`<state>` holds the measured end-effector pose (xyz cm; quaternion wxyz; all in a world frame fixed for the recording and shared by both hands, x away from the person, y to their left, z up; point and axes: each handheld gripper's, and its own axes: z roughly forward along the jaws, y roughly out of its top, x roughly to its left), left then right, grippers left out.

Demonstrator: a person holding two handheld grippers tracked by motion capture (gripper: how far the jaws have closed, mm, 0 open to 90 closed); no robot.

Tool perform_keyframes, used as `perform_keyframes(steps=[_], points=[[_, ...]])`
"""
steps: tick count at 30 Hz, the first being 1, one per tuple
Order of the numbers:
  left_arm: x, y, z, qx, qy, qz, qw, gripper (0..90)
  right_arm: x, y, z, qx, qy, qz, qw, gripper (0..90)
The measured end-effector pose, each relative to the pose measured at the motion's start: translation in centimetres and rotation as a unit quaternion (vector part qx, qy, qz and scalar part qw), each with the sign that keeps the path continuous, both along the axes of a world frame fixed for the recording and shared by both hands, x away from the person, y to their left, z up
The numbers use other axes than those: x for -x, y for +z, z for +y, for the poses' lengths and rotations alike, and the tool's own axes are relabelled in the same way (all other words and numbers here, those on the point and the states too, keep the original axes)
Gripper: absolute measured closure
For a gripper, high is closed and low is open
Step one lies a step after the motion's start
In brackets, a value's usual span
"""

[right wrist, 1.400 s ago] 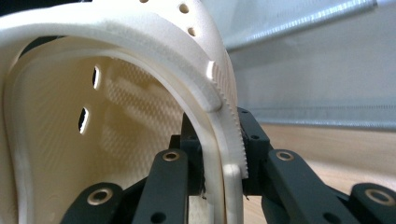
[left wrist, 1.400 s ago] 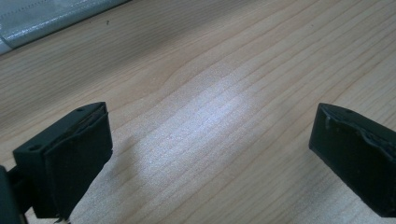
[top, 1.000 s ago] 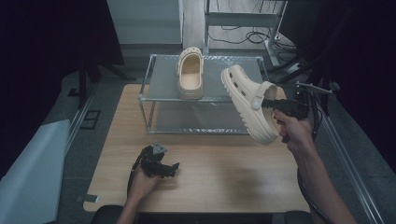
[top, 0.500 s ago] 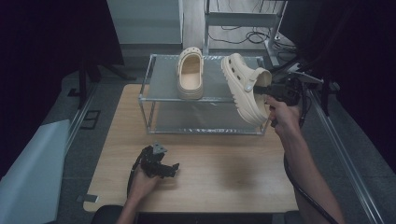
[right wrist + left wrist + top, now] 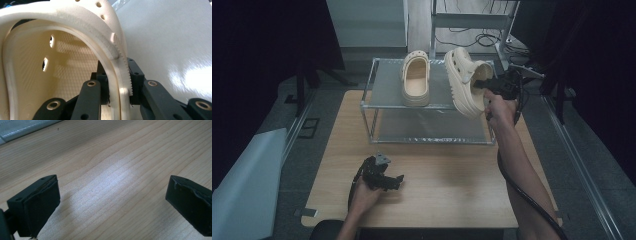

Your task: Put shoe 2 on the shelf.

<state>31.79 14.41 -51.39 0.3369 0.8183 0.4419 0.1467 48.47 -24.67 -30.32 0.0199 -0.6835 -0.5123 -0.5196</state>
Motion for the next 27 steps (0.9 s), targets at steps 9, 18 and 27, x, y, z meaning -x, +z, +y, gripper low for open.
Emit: perform_keyframes(steps=[9,18,27], points=[[0.0,0.0,0.0,0.004,0.0,0.0,1.0,0.0,-2.5,0.1,2.3,0.026,-0.03,0.002,0.9992,76.2],[0.0,-0.1,-0.1,0.006,-0.004,0.002,1.0,0.0,-4.7,-0.4,4.4,0.051,-0.071,0.013,0.9961,75.9],[0.1,-0.2,-0.3,0.004,-0.011,0.005,0.9999,0.0,-6.1,-0.9,6.1,0.084,-0.089,0.003,0.9925,75.0]])
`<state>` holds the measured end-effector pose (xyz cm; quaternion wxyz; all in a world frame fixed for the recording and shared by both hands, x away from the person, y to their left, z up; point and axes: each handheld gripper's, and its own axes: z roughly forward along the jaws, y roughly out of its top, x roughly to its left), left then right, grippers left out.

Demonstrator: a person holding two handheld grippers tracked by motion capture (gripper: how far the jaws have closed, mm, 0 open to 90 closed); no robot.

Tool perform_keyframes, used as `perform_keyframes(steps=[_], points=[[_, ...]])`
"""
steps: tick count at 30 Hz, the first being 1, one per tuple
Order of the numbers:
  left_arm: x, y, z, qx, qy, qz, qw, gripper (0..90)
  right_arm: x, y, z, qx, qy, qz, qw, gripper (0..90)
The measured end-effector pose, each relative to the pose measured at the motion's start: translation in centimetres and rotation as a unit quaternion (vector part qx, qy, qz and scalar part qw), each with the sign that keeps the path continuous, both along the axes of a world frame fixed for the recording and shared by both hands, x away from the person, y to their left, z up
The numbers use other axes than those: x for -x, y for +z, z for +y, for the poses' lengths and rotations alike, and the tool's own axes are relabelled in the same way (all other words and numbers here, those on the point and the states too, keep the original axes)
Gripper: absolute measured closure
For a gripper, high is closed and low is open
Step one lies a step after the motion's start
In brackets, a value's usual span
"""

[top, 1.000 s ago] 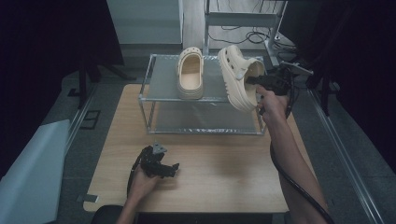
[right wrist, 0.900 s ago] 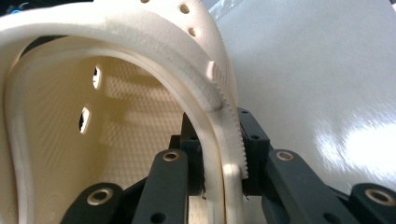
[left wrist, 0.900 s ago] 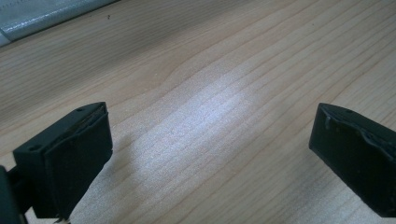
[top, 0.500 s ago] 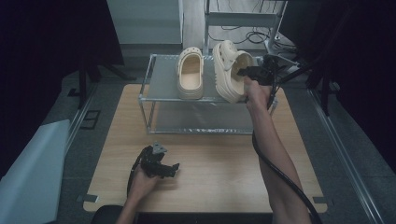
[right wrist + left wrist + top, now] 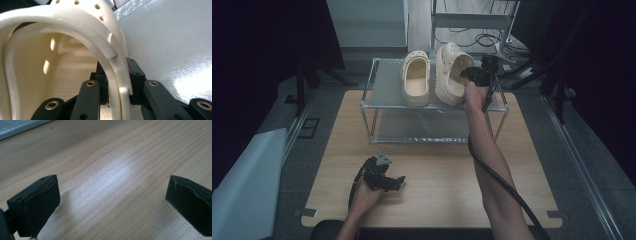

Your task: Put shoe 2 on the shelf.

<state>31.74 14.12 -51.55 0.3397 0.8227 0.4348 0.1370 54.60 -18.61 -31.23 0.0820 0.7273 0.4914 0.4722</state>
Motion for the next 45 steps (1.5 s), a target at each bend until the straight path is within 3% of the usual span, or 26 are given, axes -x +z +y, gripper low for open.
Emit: perform_keyframes(steps=[5,10,12,17,23,26,28,32,45], points=[[0.0,-0.1,-0.1,-0.002,-0.004,0.004,1.0,0.0,-0.3,0.1,0.8,0.008,-0.004,-0.005,0.9999,72.0],[0.0,-0.2,-0.2,-0.001,-0.005,0.004,1.0,0.0,-0.5,0.2,1.6,0.003,0.0,-0.014,0.9999,60.9],[0.1,-0.1,-0.2,-0.002,-0.007,0.004,1.0,0.0,-0.5,0.2,2.2,0.014,0.001,-0.019,0.9997,56.9],[0.0,-0.1,-0.1,0.002,-0.006,0.005,1.0,0.0,-0.5,0.2,3.0,0.014,-0.001,-0.028,0.9995,48.1],[0.1,-0.1,-0.1,0.007,-0.005,0.004,1.0,0.0,-0.5,0.2,2.9,0.006,0.032,-0.049,0.9982,38.0],[0.0,-0.1,-0.1,0.005,-0.005,0.005,1.0,0.0,-0.5,0.0,2.3,0.0,0.071,-0.058,0.9958,30.9],[0.0,-0.1,-0.2,0.006,-0.005,0.005,1.0,0.0,-0.5,-0.1,1.9,0.007,0.092,-0.059,0.9939,30.0],[0.0,-0.1,-0.2,0.007,-0.006,0.006,0.9999,0.0,-0.2,-0.3,1.1,-0.009,0.121,-0.069,0.9902,28.8],[0.0,-0.1,-0.2,0.007,-0.005,0.004,1.0,0.0,0.8,0.1,-0.3,-0.002,0.17,-0.104,0.98,23.2]])
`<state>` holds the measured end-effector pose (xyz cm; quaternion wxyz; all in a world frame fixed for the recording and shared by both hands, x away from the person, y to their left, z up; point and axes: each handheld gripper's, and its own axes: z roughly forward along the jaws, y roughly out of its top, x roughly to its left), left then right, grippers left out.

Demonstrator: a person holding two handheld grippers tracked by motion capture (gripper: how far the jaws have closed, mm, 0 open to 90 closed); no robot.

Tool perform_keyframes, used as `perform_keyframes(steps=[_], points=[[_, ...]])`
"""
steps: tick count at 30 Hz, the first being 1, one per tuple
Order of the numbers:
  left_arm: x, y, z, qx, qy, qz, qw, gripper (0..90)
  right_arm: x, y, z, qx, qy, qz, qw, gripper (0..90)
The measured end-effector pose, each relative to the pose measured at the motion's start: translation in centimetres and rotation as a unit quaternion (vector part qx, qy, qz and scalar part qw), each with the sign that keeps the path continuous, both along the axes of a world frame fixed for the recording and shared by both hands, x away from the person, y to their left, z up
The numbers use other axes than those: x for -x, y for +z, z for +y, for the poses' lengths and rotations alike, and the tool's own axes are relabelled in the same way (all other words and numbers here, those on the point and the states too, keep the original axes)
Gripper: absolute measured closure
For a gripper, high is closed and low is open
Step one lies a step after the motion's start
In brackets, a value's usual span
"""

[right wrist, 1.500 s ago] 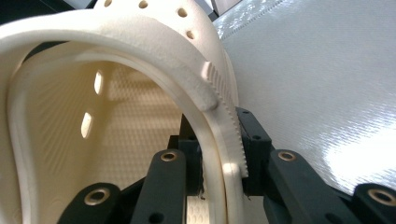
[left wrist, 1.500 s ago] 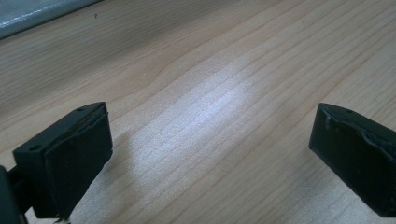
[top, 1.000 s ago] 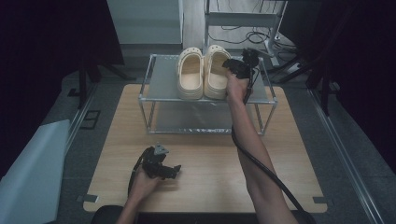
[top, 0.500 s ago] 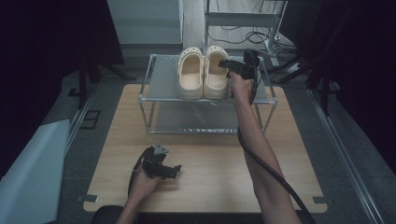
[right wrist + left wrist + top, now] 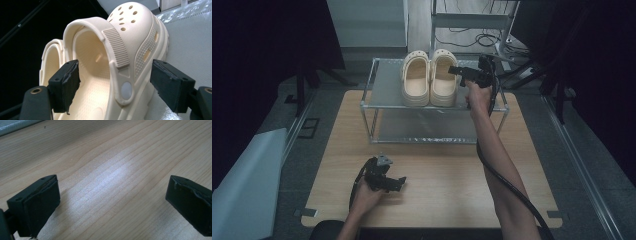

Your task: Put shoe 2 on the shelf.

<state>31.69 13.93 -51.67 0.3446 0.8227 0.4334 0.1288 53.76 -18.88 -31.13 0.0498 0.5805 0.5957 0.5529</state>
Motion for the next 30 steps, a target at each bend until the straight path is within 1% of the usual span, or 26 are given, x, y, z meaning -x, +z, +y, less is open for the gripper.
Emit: perform_keyframes(steps=[2,4,6,10,11,18,22,25,30], points=[[0.0,0.0,0.0,0.002,0.002,0.0,1.0,0.0,0.1,0.0,-0.1,0.012,0.007,-0.004,0.9999,21.4],[0.0,0.0,0.0,0.001,0.001,0.001,1.0,0.0,0.4,-0.1,-0.3,0.012,0.018,-0.005,0.9998,18.8],[0.0,0.0,-0.1,0.001,-0.001,0.002,1.0,0.0,0.4,-0.1,-0.4,0.012,0.02,-0.006,0.9997,18.1],[0.0,-0.1,-0.1,-0.001,-0.001,0.001,1.0,0.0,1.0,-0.2,-0.9,0.026,0.029,-0.011,0.9992,14.5],[0.0,-0.1,-0.1,-0.004,-0.002,0.001,1.0,0.0,1.0,-0.2,-0.9,0.026,0.029,-0.011,0.9992,14.5],[0.0,-0.1,-0.2,-0.002,0.0,0.002,1.0,0.0,1.9,-0.3,-2.1,0.033,0.031,-0.017,0.9988,14.4],[0.0,-0.1,-0.2,-0.004,0.0,0.003,1.0,0.0,2.5,-0.5,-2.7,0.033,0.041,-0.019,0.9985,14.4],[0.0,-0.1,-0.2,-0.004,0.0,0.004,1.0,0.0,3.1,-0.7,-3.0,0.04,0.052,-0.022,0.9976,14.4],[0.0,-0.1,-0.2,-0.004,-0.002,0.004,1.0,0.0,4.0,-1.0,-3.4,0.049,0.06,-0.026,0.9967,14.5]])
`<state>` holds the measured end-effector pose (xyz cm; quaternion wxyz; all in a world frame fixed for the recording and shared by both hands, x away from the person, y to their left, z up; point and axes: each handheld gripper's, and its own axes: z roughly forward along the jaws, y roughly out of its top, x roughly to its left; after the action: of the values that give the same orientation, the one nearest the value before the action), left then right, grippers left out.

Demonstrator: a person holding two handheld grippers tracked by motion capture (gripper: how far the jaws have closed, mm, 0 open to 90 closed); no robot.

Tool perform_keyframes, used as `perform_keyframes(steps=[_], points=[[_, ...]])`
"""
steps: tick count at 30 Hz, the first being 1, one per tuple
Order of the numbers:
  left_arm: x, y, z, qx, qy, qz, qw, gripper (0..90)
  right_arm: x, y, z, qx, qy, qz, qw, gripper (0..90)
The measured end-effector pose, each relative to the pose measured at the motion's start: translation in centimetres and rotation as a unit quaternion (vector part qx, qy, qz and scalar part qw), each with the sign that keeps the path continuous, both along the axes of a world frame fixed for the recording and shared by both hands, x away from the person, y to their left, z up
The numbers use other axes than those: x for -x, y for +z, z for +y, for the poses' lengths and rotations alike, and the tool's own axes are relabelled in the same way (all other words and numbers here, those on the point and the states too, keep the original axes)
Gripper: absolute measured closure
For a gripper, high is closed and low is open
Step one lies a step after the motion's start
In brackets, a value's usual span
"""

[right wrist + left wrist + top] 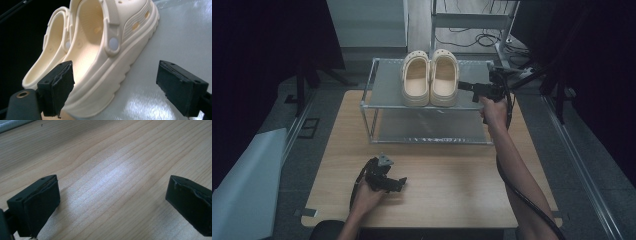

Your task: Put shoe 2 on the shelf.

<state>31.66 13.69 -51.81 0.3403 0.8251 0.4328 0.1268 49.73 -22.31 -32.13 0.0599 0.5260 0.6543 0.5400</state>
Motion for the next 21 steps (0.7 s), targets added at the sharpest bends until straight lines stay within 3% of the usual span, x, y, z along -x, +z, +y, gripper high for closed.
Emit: perform_keyframes(steps=[21], points=[[0.1,0.0,-0.1,-0.004,-0.004,0.001,1.0,0.0,4.8,-1.4,-1.9,-0.02,0.064,-0.01,0.9977,14.2]])
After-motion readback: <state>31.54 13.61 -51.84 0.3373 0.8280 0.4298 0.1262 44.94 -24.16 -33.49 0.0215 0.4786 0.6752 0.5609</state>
